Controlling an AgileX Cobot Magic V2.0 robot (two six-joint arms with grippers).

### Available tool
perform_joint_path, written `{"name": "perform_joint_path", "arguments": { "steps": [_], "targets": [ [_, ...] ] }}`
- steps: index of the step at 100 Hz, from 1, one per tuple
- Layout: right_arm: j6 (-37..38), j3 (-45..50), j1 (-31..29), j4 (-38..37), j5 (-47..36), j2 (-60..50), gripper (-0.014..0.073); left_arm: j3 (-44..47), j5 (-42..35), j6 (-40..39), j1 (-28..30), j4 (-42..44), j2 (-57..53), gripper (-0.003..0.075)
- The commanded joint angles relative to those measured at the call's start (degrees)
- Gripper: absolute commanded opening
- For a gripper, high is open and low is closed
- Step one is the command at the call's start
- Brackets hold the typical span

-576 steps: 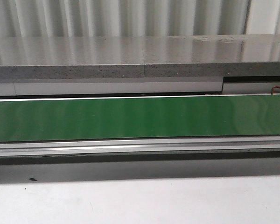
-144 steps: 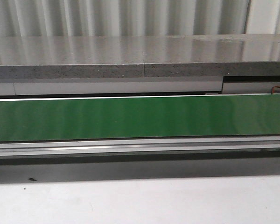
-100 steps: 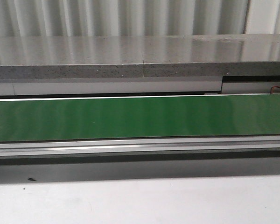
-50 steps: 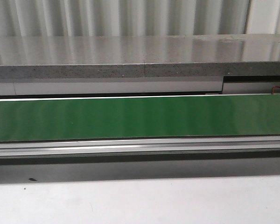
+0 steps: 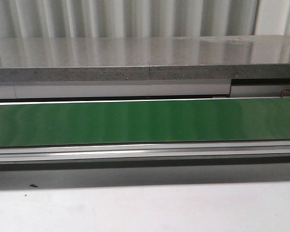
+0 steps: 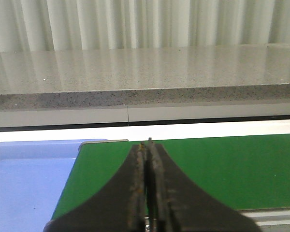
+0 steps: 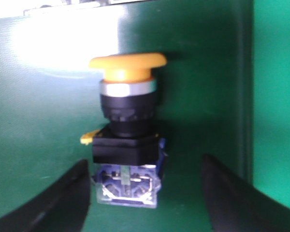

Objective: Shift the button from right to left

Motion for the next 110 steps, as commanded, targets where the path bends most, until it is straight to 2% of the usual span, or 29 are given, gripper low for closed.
{"name": "perform_joint_path", "arguments": {
  "steps": [1,21,41,47,55,66,76,110],
  "targets": [
    [-0.3,-1.3,-0.1,0.1,-1.3,-2.7,0.0582,2.2,-4.5,-0.6,0.1,-0.2,-1.8,-0.0020],
    [-4.3,-0.4,0.5,1.2,-2.4,-7.9,0.0582,2.2,-4.5,-0.6,0.1,-0.2,-1.8,-0.0020],
    [-6.7,6.4,2.3,1.1,-9.3,-19.0,0.0568,2.2,-4.5,-0.6,0.1,-0.2,-1.8,-0.0020],
    [-8.2,9.4,2.6,1.0,-11.4,-23.2,0.0505,2.2,-4.5,-0.6,0.1,-0.2,-1.8,-0.0021],
    [-9.3,12.6,2.6,1.0,-13.7,-28.2,0.0366,2.2,-4.5,-0.6,0.1,-0.2,-1.8,-0.0020],
    [-9.5,16.5,2.6,0.9,-15.0,-35.4,0.0095,2.2,-4.5,-0.6,0.1,-0.2,-1.8,-0.0021],
    [-9.5,19.5,2.6,0.9,-16.4,-41.3,-0.0070,2.2,-4.5,-0.6,0.1,-0.2,-1.8,-0.0020],
    [-9.5,30.2,2.6,0.9,-18.6,-59.4,-0.0068,2.2,-4.5,-0.6,0.1,-0.2,-1.8,-0.0020]
  ]
}}
